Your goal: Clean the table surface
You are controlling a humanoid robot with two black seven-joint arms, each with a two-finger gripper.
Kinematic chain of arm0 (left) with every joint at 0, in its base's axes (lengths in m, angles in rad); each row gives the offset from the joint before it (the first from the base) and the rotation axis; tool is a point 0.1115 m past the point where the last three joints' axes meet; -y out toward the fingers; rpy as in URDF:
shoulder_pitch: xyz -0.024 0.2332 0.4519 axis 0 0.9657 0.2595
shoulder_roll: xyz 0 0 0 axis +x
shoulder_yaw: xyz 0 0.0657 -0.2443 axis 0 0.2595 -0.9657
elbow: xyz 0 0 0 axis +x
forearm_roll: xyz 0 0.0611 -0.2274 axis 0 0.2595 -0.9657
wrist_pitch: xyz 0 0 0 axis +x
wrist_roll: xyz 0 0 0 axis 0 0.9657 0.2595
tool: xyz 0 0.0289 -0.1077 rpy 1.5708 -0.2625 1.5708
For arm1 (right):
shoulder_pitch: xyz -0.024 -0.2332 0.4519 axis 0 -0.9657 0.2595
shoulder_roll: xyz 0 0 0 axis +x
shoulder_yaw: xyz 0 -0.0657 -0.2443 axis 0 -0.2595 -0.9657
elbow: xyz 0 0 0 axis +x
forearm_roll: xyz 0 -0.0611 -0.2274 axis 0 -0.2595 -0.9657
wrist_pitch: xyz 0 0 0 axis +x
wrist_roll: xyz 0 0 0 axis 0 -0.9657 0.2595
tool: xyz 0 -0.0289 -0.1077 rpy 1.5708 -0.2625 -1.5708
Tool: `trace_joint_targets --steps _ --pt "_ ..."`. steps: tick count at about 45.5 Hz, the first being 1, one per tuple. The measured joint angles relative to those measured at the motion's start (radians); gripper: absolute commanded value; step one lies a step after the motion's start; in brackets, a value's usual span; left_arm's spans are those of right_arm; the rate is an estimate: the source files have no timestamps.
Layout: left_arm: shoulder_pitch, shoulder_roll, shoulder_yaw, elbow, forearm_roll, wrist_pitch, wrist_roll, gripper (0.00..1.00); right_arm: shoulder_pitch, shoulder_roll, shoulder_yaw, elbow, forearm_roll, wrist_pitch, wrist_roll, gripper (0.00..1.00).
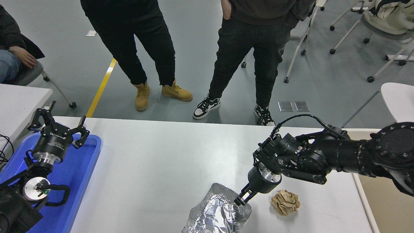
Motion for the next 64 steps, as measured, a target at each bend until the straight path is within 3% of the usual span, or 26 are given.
trace_joint_targets --steps 23,45,64 --pt "0.0 0.0 0.0 0.0 0.0 0.0 0.0 1.0 0.173 -0.212 0.052 0.163 0.01 0.04 0.029 0.0" --pt "0.0 0.0 0.0 0.0 0.0 0.0 0.0 1.0 0.365 -0.469 0.178 0.277 0.009 0.266 0.031 0.0" --pt "0.0 0.0 0.0 0.0 0.0 0.0 0.0 1.0 0.486 -0.576 0.192 0.321 0.009 0.374 0.031 0.0"
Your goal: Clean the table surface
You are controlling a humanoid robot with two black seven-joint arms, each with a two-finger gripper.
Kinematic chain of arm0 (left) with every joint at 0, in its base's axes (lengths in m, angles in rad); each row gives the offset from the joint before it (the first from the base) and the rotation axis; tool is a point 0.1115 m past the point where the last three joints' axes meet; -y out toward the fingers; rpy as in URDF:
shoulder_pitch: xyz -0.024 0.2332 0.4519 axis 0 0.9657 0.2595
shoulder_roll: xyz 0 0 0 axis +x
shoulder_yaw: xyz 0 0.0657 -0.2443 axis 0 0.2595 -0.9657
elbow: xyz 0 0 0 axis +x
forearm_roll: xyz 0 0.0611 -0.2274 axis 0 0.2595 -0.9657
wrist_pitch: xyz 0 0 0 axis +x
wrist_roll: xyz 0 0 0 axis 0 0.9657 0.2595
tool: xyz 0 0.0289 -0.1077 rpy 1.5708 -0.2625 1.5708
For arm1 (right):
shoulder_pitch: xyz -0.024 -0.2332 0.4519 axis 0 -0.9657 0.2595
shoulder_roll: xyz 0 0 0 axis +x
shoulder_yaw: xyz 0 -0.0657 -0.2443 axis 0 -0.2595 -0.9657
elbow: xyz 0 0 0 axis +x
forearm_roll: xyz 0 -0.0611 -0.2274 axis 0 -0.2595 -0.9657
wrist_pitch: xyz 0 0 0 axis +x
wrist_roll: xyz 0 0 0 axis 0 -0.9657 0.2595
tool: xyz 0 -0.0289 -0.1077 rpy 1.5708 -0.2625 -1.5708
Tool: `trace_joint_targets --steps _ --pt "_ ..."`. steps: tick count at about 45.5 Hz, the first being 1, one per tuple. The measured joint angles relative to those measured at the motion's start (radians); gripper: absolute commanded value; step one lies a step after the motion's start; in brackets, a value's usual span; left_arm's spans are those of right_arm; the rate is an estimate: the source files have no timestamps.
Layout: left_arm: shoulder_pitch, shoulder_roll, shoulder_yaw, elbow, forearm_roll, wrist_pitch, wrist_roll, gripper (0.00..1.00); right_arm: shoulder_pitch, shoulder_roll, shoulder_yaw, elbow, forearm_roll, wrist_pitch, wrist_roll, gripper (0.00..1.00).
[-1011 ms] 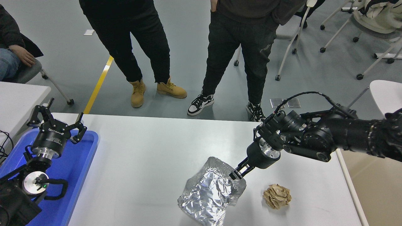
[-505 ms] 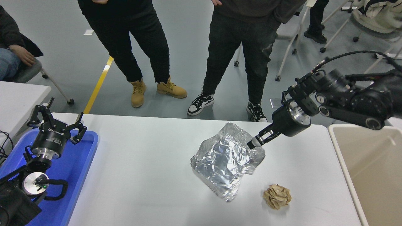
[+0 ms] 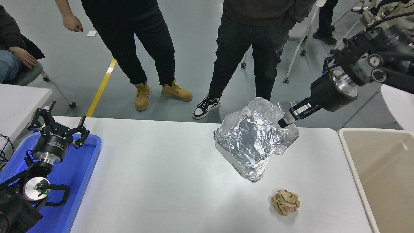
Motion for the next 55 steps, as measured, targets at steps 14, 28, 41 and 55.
trace_joint_targets --steps 14,28,41,55 --pt "0.0 0.0 0.0 0.0 0.0 0.0 0.0 1.0 -0.009 -0.054 -0.003 -0.073 0.004 0.011 -0.003 0.0" --pt "0.0 0.0 0.0 0.0 0.0 0.0 0.0 1.0 -0.128 -0.154 -0.003 -0.309 0.008 0.007 -0.003 0.0" --pt "0.0 0.0 0.0 0.0 0.0 0.0 0.0 1.0 -0.253 -0.234 0.01 -0.562 0.051 -0.003 -0.002 0.0" --pt "0.0 0.0 0.0 0.0 0.0 0.0 0.0 1.0 -0.453 -0.261 0.015 -0.834 0.2 -0.036 -0.002 0.0"
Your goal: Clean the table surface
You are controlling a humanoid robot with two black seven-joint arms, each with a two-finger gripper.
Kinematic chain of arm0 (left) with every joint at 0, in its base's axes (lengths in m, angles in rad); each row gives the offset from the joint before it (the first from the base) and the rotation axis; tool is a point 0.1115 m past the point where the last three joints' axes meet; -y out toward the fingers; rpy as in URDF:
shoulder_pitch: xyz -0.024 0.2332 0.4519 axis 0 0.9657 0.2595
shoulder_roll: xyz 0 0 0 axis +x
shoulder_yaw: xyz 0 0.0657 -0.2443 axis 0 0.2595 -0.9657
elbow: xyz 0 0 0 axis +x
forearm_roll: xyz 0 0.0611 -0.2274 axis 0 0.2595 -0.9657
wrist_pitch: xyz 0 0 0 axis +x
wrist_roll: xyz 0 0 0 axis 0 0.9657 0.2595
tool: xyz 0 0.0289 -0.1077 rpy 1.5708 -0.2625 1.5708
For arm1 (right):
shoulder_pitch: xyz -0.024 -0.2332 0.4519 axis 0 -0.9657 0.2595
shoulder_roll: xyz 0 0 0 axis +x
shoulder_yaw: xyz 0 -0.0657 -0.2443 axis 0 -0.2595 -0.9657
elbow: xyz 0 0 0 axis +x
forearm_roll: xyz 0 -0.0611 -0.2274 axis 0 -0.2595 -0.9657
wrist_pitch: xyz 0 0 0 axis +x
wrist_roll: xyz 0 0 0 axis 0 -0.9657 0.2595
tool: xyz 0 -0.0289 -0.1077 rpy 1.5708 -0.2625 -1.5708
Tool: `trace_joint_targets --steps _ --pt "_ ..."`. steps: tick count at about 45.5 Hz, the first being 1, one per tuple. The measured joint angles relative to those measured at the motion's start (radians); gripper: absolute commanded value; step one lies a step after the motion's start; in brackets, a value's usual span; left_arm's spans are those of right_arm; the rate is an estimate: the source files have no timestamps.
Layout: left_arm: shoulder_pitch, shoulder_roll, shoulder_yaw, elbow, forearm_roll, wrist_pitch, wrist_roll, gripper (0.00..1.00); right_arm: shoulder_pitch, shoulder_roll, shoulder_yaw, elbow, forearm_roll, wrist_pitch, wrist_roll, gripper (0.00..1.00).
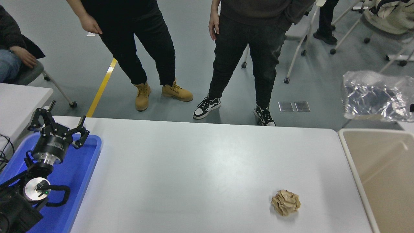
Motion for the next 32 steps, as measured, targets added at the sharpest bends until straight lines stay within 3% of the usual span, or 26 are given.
trace_joint_targets --steps 19,32 --pt "0.0 0.0 0.0 0.0 0.0 0.0 0.0 1.0 -0.189 -0.011 0.001 -0.212 0.218 -0.016 -0.012 0.0" --pt "0.0 0.0 0.0 0.0 0.0 0.0 0.0 1.0 -0.296 0.004 0.001 -0.305 0.395 -0.065 -0.107 0.0"
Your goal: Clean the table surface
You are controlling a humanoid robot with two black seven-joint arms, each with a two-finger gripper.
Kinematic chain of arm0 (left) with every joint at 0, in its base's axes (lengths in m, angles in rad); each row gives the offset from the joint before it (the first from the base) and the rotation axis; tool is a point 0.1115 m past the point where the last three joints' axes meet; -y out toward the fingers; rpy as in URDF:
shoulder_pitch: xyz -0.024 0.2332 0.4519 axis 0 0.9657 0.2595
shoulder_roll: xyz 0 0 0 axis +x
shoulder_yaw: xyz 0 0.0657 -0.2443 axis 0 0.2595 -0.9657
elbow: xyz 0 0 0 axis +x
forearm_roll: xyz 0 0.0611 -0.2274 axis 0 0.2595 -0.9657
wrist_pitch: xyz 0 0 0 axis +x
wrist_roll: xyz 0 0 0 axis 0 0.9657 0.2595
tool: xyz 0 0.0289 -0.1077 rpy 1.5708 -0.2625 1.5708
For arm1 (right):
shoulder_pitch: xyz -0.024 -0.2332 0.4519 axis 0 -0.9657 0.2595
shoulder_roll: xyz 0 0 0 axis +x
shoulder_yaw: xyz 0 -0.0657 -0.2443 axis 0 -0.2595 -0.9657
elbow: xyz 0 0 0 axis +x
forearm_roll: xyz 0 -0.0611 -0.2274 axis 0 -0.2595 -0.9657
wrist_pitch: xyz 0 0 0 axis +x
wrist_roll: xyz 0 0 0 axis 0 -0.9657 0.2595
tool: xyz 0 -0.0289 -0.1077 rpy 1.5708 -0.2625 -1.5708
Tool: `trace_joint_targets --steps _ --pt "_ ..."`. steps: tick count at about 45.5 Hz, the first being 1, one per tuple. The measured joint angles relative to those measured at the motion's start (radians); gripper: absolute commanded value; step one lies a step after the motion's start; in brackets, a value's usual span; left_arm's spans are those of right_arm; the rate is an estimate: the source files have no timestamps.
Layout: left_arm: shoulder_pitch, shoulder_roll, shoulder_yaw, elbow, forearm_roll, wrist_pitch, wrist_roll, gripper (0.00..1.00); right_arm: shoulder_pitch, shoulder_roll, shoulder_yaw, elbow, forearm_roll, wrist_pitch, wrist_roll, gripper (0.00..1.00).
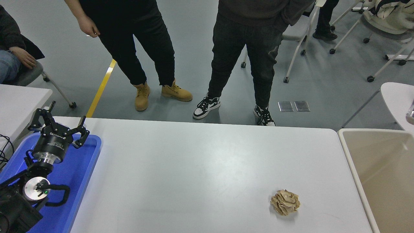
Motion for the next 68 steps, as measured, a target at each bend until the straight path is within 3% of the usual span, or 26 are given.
trace_joint_targets --steps 13,29,49,68 --pt "0.0 0.0 0.0 0.0 0.0 0.0 0.0 1.0 -0.083 0.029 0.001 -0.025 0.125 -0.074 -0.119 0.0" --pt "0.0 0.0 0.0 0.0 0.0 0.0 0.0 1.0 -0.214 0.11 0.058 -0.031 0.195 -0.165 -0.188 0.0" --pt "0.0 0.0 0.0 0.0 0.0 0.0 0.0 1.0 -0.364 0.263 0.128 -0.032 0.211 -0.311 -0.229 0.0" --pt "0.0 0.0 0.0 0.0 0.0 0.0 0.0 1.0 -0.45 0.324 0.168 -0.03 0.224 -0.362 -0.239 0.0"
